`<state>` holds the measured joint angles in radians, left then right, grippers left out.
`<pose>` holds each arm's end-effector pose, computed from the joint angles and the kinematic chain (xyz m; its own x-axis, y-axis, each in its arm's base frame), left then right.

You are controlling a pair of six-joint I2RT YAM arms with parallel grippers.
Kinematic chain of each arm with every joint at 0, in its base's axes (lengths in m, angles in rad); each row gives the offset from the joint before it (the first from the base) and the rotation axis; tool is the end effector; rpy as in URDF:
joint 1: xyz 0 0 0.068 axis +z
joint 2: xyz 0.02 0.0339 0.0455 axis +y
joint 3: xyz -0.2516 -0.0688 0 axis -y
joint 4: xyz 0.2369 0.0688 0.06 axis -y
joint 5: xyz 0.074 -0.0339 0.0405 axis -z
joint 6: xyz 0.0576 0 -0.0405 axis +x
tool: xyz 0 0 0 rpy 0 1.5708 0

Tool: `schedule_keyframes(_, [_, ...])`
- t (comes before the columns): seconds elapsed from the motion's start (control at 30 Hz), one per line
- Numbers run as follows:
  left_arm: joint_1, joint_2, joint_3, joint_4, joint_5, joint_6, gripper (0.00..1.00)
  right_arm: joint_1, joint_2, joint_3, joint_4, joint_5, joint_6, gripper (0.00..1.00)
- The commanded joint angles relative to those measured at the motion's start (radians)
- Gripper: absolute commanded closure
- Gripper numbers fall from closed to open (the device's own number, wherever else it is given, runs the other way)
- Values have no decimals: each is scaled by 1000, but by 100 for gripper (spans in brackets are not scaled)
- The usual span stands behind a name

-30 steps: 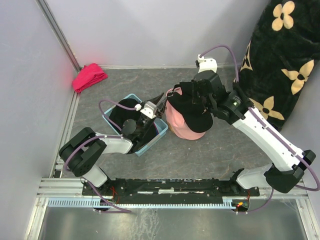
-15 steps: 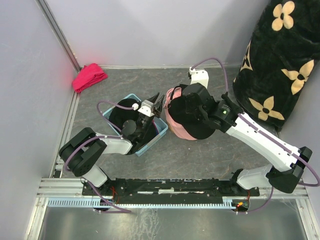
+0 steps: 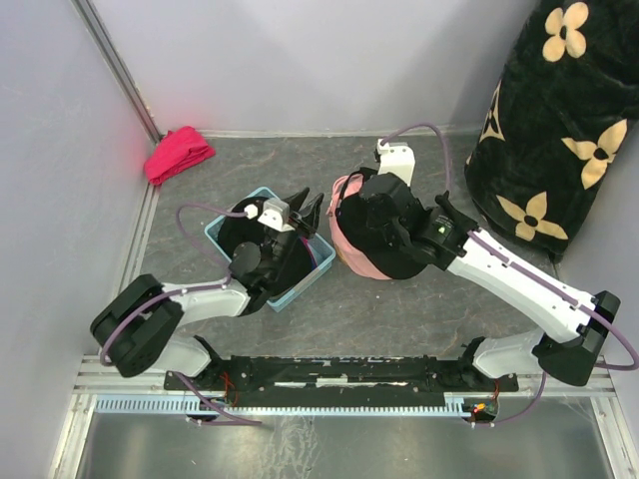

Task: Stack the hats
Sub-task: Stack the hat on the hat.

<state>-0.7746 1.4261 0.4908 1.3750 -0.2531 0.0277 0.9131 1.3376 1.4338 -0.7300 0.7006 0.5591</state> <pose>0.2174 -0.1926 0.2627 0.3184 -0.2741 -0.9075 0.5066 0.8583 -0.0815 0.2048 0.2044 0.3709 -0.4594 0.0686 -0.8856 -0.0517 0.9933 0.1038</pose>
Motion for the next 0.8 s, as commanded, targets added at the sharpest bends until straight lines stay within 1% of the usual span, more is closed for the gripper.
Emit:
schedule_keyframes(0.0, [-3, -102, 26, -165, 58, -140, 53, 10, -42, -31, 54, 8, 20, 75])
schedule_keyframes(0.03, [-3, -117, 33, -206, 70, -158, 53, 10, -51, -38, 60, 8, 17, 71])
schedule_keyframes(0.1, [-2, -143, 58, -334, 85, -221, 52, 10, -61, -40, 65, 12, 7, 68])
schedule_keyframes(0.17, [-3, -159, 83, -427, 93, -285, 52, 10, -64, -39, 63, 11, 2, 66])
schedule_keyframes(0.27, [-3, -169, 96, -506, 111, -366, 52, 10, -72, -52, 74, 12, -6, 66])
schedule_keyframes(0.33, [-2, -174, 101, -543, 117, -412, 52, 9, -77, -56, 79, 9, -8, 65])
schedule_keyframes(0.53, [-2, -168, 140, -638, 154, -503, 51, 10, -94, -66, 89, 7, -17, 58])
schedule_keyframes(0.67, [-3, -172, 146, -639, 134, -524, 51, 10, -108, -70, 97, 4, -22, 58])
schedule_keyframes(0.77, [-1, -180, 175, -665, 86, -510, 50, 10, -121, -73, 102, 3, -27, 58])
